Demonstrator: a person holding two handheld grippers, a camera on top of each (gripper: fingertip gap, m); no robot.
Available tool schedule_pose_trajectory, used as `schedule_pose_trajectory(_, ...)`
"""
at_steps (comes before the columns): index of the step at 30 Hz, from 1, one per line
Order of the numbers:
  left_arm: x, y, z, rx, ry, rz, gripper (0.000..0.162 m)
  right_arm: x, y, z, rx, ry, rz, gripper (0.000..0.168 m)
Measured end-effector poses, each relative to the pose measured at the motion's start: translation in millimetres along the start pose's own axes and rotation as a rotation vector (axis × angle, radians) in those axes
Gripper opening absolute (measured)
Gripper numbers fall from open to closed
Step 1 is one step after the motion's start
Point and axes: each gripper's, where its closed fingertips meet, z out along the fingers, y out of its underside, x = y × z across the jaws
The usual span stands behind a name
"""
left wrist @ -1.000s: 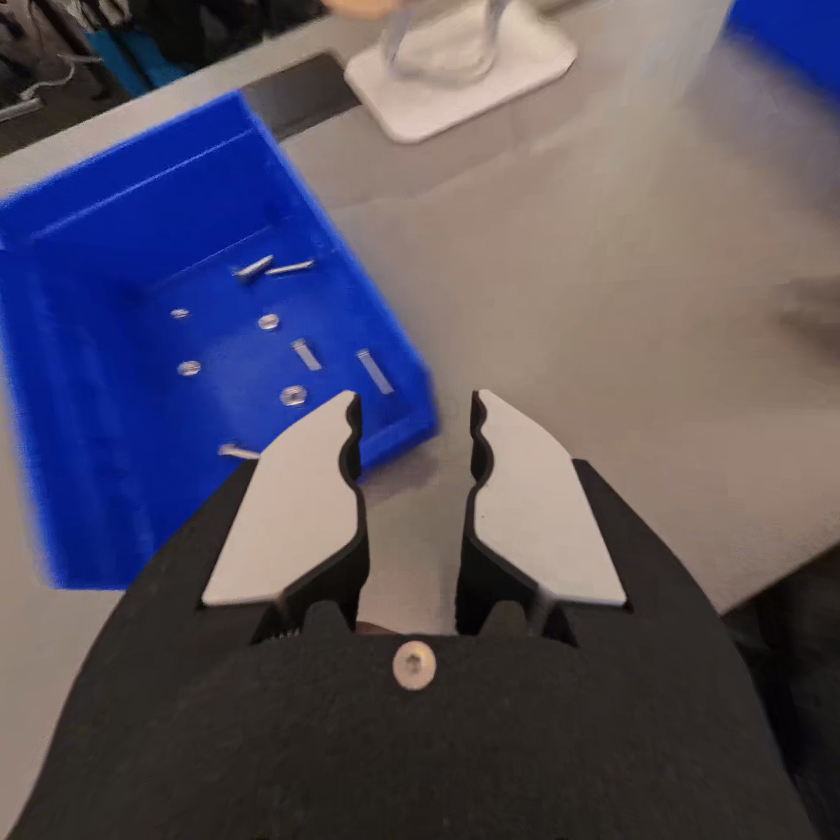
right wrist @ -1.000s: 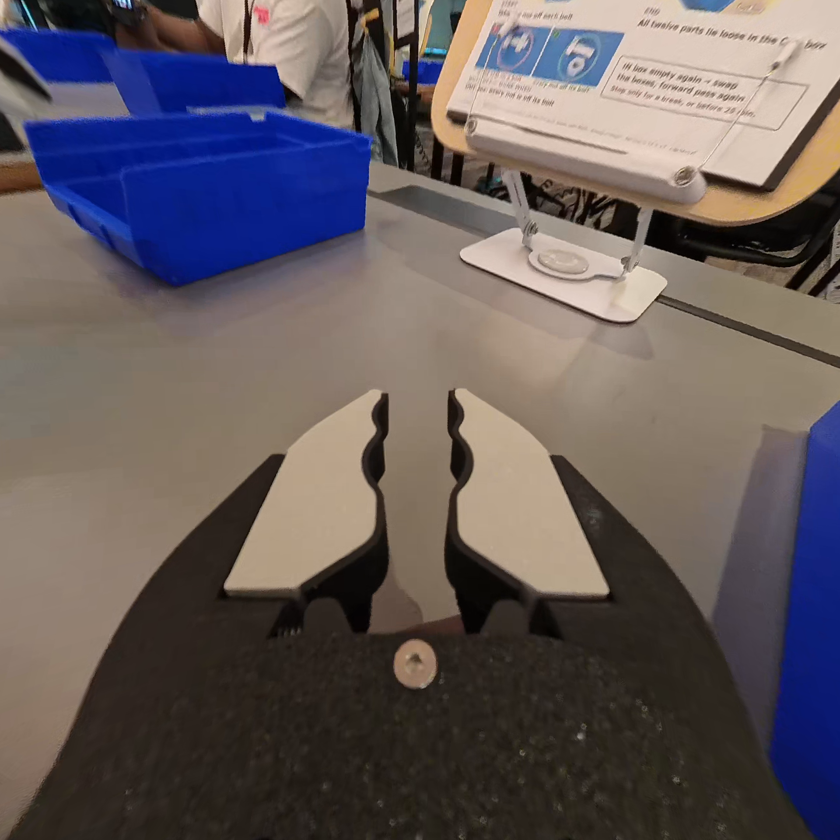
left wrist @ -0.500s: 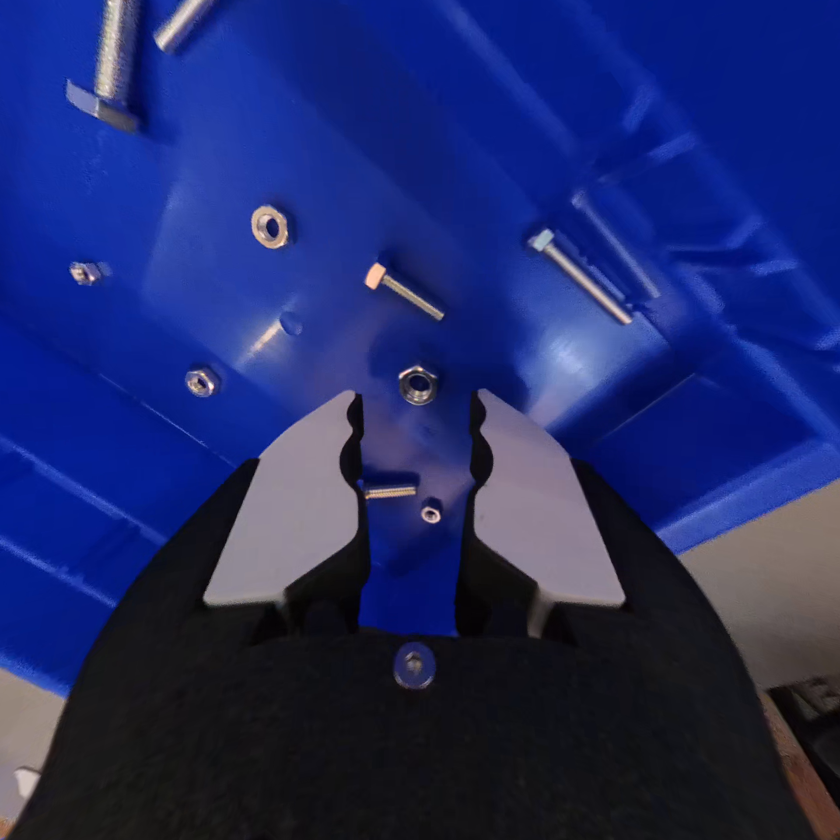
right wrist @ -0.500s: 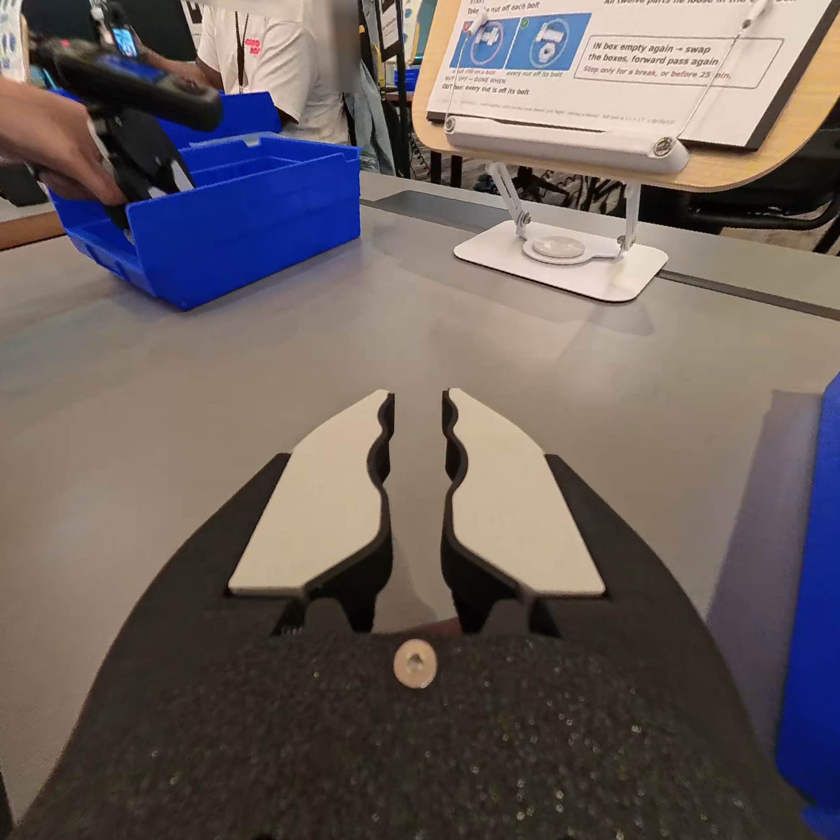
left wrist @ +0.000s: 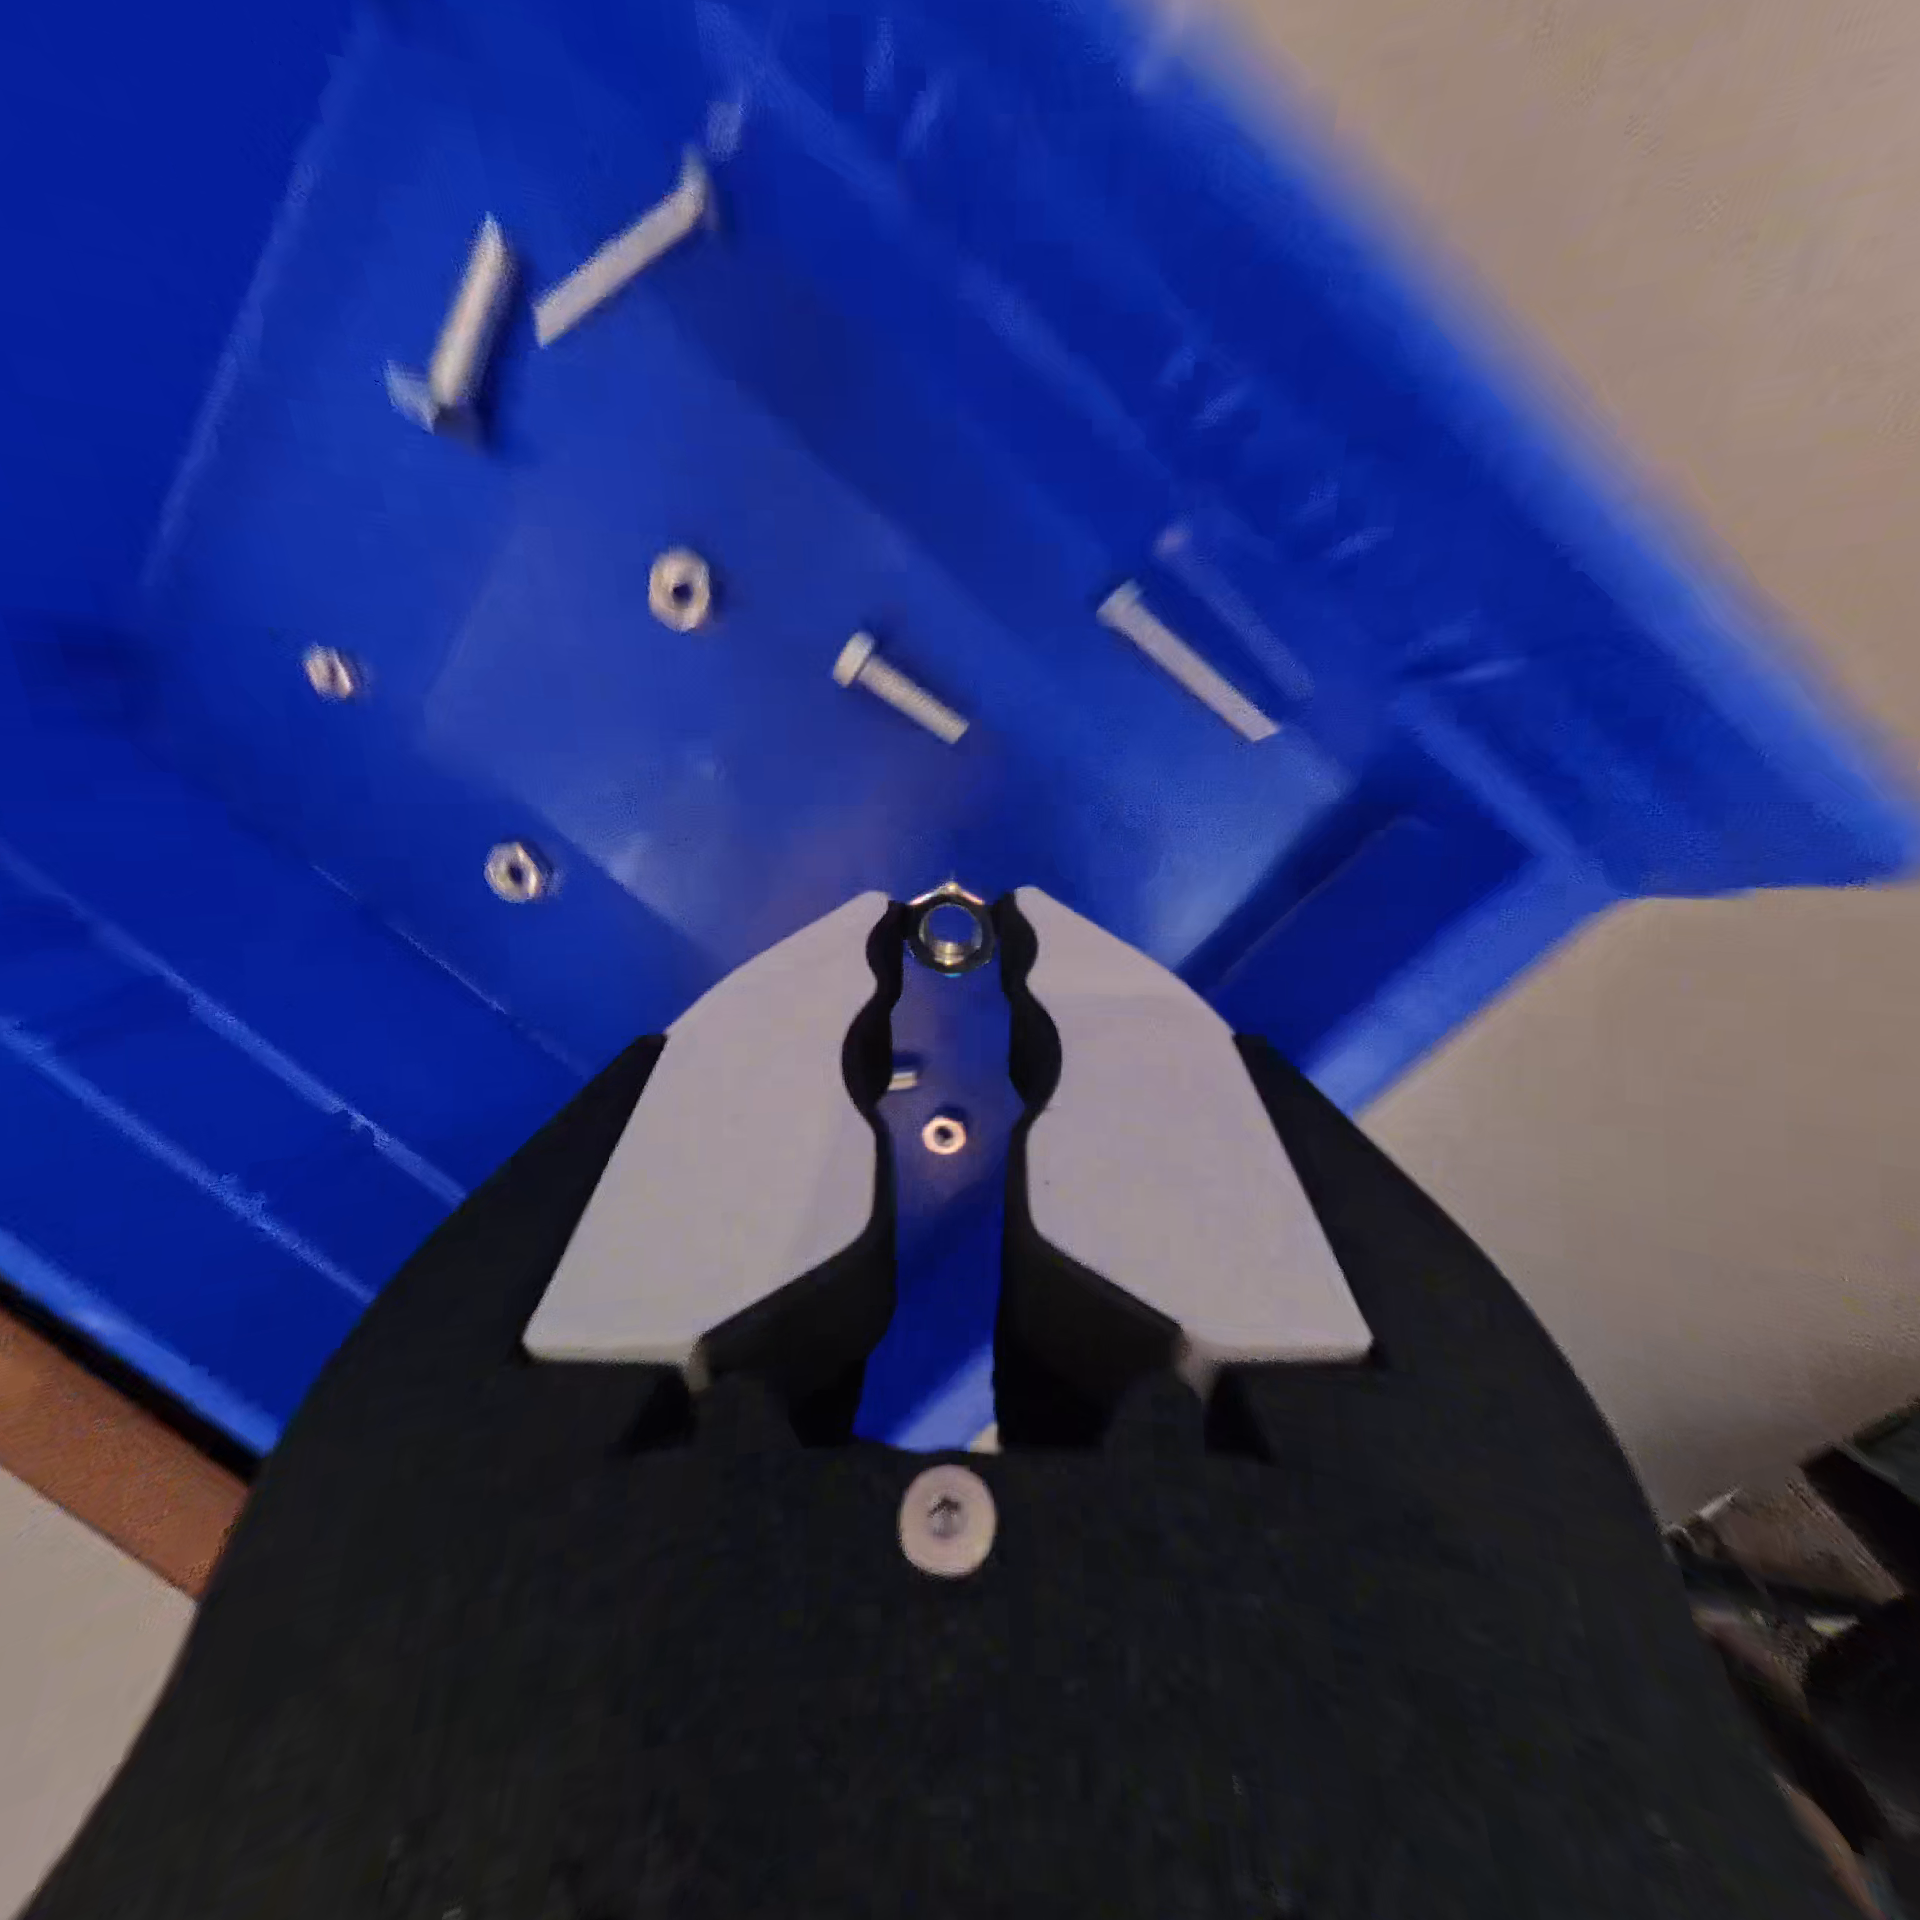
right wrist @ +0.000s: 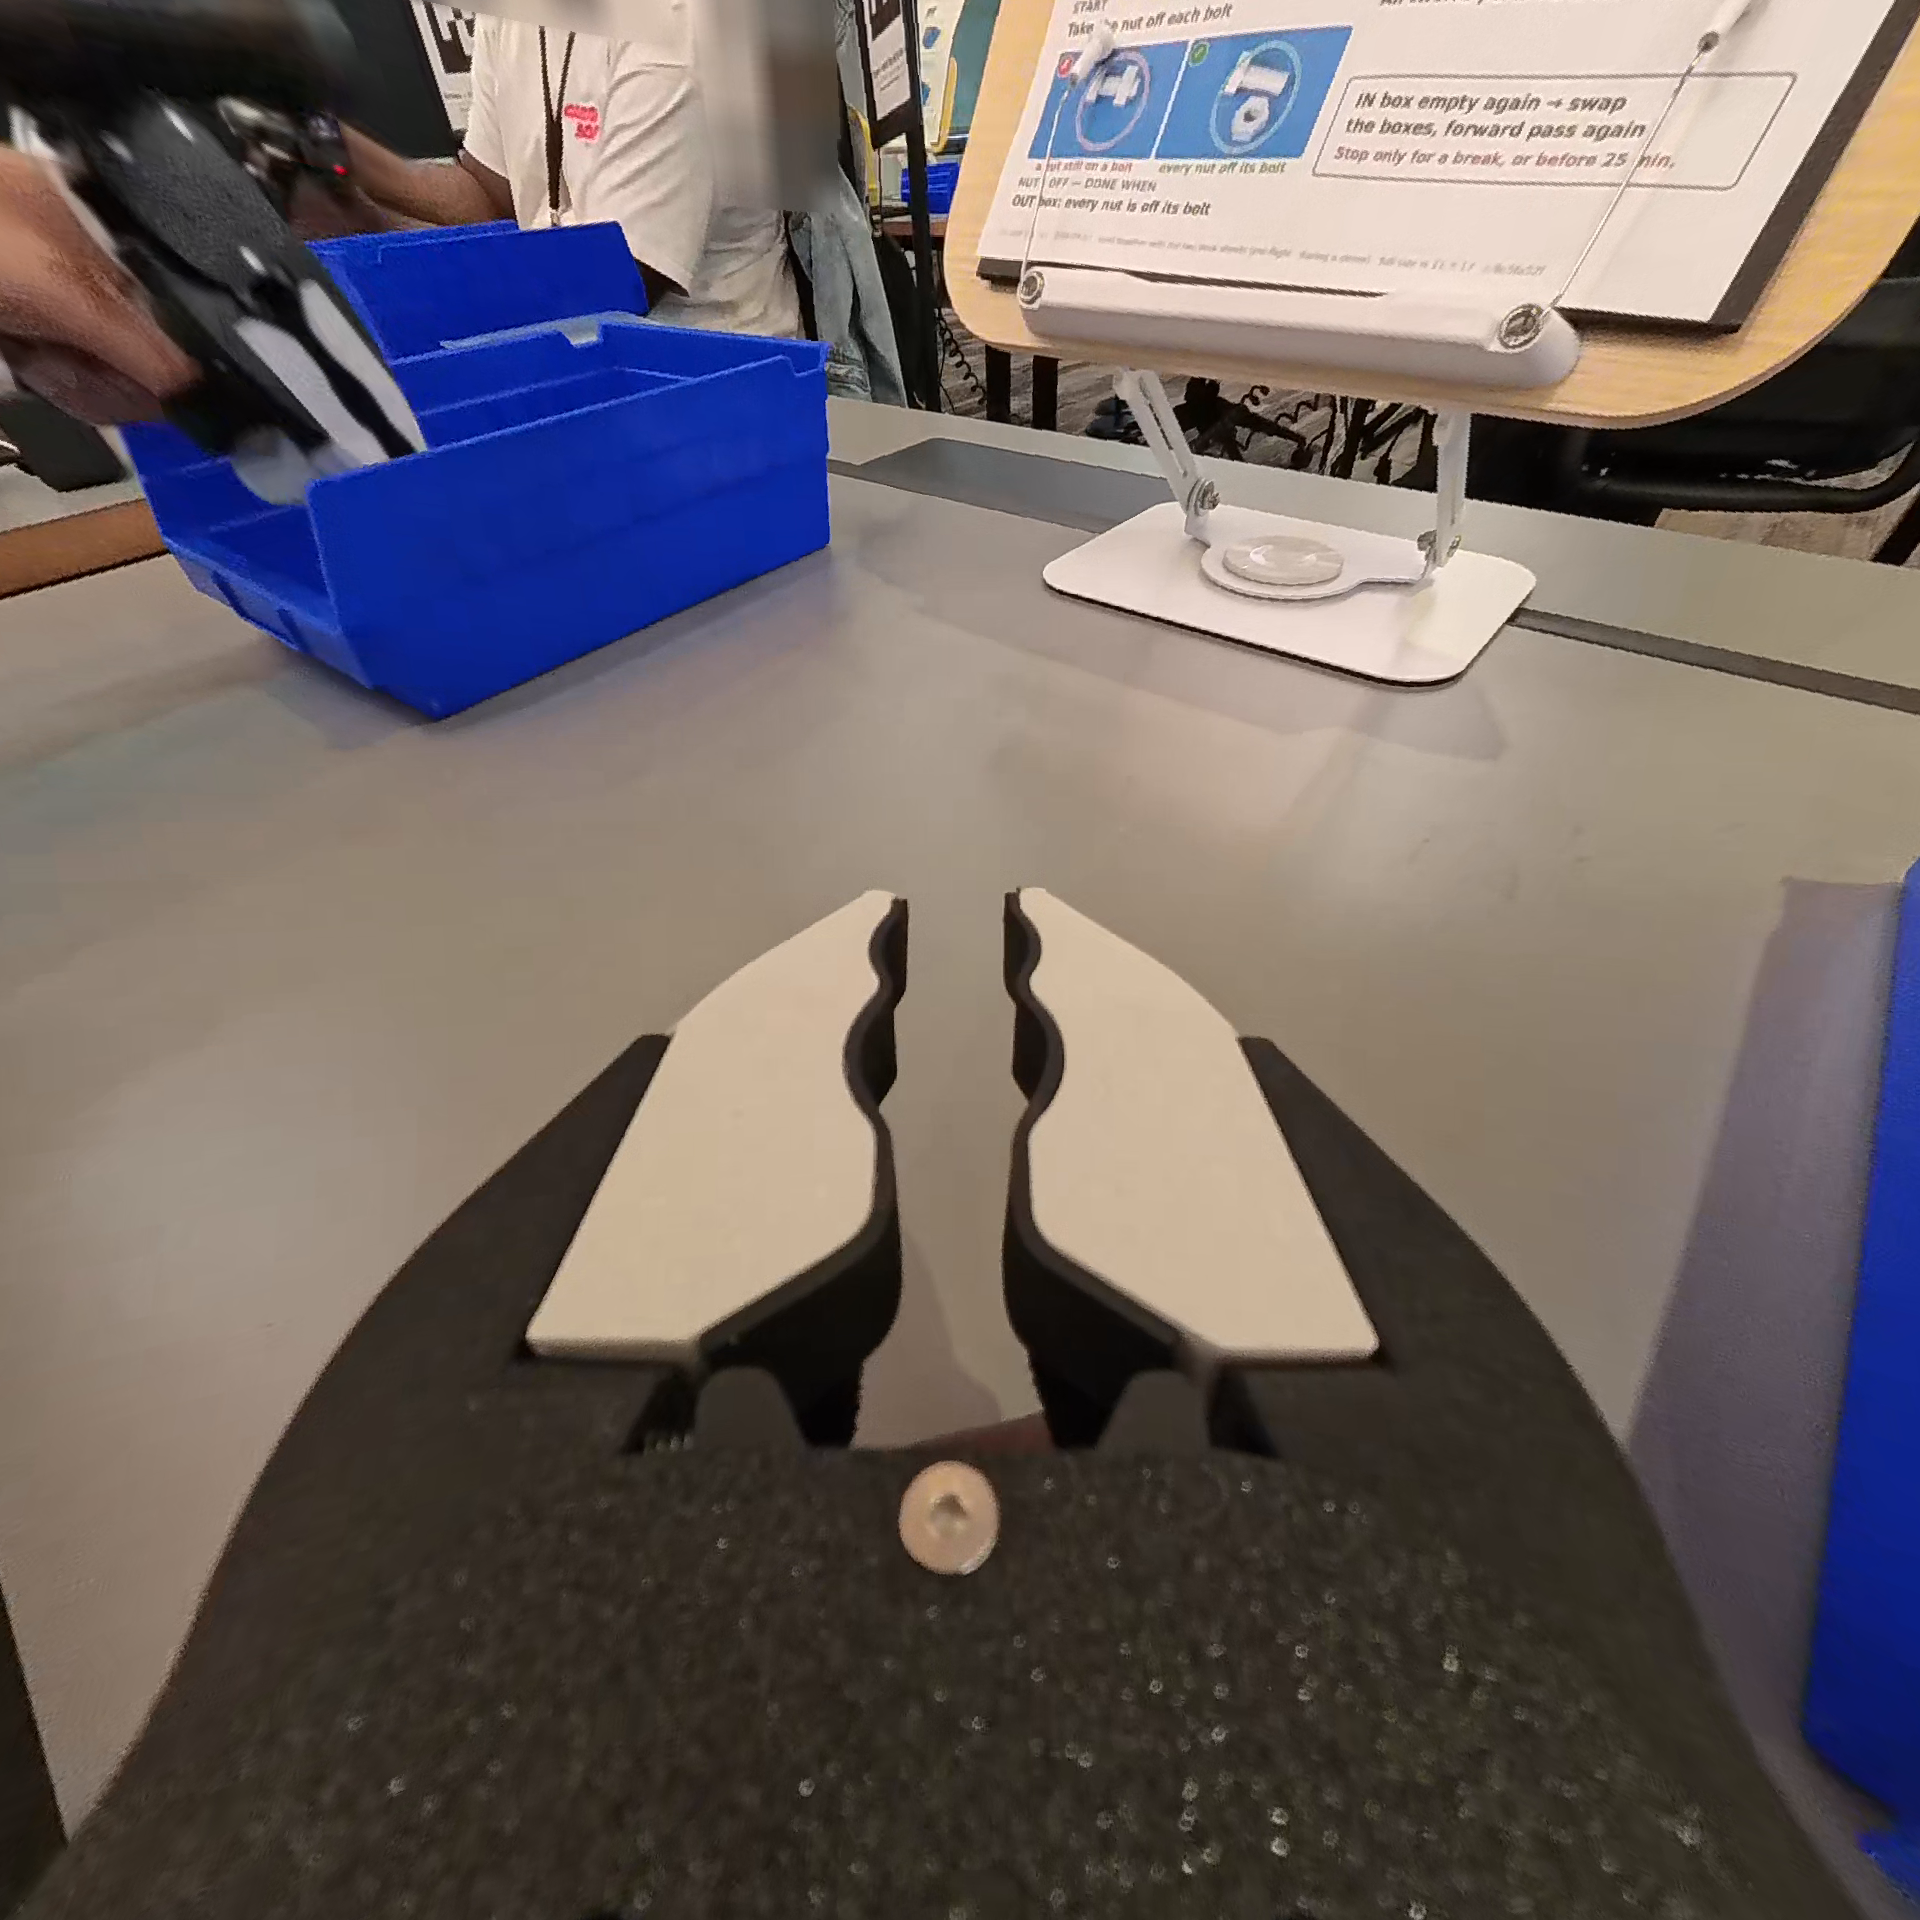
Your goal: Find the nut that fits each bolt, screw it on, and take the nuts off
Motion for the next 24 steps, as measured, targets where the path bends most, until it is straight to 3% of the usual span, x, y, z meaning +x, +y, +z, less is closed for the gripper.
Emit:
schedule_pose_trajectory(5, 102, -90, -59, 0.258, 0.169, 0.271, 0.017, -2, -1, 1, 0.009, -0.01, 0.019, 0.017)
schedule_pose_trajectory(7, 147, -121, -46, 0.235, 0.228, 0.41, 0.017, -3, -2, 1, 0.008, -0.01, 0.019, 0.017)
schedule_pose_trajectory(11, 192, -168, 26, 0.064, 0.182, 0.599, 0.017, -5, -1, 0, -0.005, -0.012, 0.013, 0.017)
schedule_pose_trajectory(16, 215, -190, 81, -0.086, 0.224, 0.678, 0.017, -9, 18, 1, -0.116, -0.032, 0.001, 0.017)
schedule_pose_trajectory(24, 226, -190, 94, -0.086, 0.253, 0.768, 0.017, -9, 27, -9, -0.169, -0.06, 0.014, 0.021)
